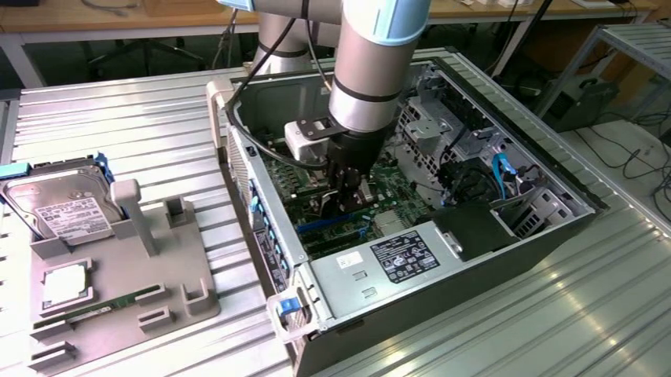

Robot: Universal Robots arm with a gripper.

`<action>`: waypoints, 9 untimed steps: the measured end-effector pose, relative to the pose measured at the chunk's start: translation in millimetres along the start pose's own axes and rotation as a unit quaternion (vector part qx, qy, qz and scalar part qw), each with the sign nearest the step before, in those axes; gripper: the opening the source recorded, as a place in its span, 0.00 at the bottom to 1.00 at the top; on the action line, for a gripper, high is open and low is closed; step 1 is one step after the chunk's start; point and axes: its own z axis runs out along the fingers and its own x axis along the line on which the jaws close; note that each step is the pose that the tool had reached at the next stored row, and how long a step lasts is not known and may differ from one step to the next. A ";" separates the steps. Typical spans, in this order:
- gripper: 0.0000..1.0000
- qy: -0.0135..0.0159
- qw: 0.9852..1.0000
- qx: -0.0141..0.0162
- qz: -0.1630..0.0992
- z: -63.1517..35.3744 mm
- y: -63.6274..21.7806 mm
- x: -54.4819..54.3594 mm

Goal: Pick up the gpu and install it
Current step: 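Insert the gpu into the slot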

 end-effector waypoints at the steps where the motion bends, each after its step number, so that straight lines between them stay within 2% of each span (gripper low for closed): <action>1: 0.28 0.000 1.000 0.000 0.000 0.1 0.0 0.0; 9: 0.28 0.000 1.000 0.000 0.000 1.6 0.4 -1.4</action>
